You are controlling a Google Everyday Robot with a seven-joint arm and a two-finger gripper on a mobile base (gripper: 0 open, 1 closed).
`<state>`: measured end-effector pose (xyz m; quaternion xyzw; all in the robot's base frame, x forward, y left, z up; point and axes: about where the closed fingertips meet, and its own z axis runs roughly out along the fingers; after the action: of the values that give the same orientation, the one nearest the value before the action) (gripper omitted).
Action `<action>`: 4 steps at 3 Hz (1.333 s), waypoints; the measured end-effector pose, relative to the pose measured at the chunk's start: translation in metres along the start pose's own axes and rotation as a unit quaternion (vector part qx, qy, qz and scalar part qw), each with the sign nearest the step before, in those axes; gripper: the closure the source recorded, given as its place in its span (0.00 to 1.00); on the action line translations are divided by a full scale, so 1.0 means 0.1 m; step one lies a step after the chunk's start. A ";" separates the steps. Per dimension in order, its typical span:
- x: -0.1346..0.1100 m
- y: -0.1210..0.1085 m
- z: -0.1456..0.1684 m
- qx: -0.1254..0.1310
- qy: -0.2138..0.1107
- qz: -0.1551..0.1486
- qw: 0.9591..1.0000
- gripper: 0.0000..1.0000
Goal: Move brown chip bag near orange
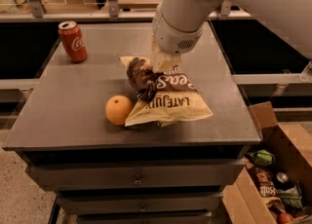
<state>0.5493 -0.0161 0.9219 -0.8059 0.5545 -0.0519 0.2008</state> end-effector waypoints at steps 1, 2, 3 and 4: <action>0.00 -0.02 0.01 0.002 0.002 -0.002 1.000 1.00; -0.01 -0.04 0.03 0.004 0.004 -0.004 1.000 0.83; -0.02 -0.05 0.05 0.003 0.004 -0.005 1.000 0.59; -0.03 -0.05 0.08 0.001 0.004 -0.006 1.000 0.36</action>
Offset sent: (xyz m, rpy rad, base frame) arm 0.0088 0.0044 -0.0037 -0.0085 -0.0152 0.0041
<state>0.5546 -0.0097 0.9167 -0.8087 0.5505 -0.0566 0.1992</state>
